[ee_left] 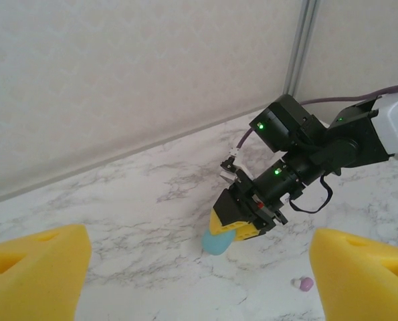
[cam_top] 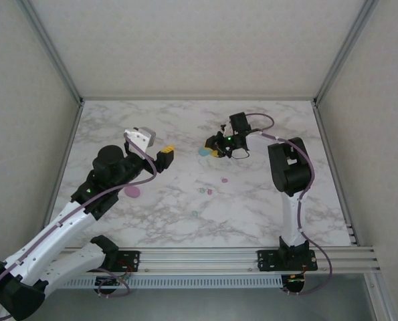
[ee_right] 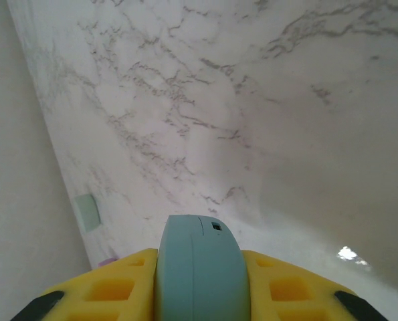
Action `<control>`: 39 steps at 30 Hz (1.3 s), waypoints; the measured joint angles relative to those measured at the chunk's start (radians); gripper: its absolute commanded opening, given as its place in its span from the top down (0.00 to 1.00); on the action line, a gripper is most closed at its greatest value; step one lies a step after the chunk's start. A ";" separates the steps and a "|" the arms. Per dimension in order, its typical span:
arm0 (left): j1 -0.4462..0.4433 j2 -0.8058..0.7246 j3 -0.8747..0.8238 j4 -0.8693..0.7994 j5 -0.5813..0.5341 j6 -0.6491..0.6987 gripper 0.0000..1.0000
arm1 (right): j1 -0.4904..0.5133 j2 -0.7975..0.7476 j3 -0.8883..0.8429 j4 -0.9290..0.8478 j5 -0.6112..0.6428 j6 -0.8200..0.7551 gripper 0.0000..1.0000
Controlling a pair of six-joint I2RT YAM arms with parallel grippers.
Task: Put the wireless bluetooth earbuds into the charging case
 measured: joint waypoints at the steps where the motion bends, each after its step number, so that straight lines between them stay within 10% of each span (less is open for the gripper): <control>1: 0.000 -0.001 0.000 -0.004 -0.004 0.000 0.10 | -0.002 0.010 0.011 -0.013 0.000 -0.014 0.77; 25: 0.016 0.030 0.031 -0.136 -0.063 -0.105 0.03 | -0.043 0.028 0.120 -0.315 0.167 -0.289 0.44; 33: 0.111 0.111 0.086 -0.341 -0.159 -0.264 0.32 | -0.047 -0.134 0.083 -0.391 0.278 -0.351 0.36; 39: 0.240 0.219 0.055 -0.520 -0.181 -0.426 0.30 | 0.007 -0.390 -0.001 -0.355 0.288 -0.373 0.34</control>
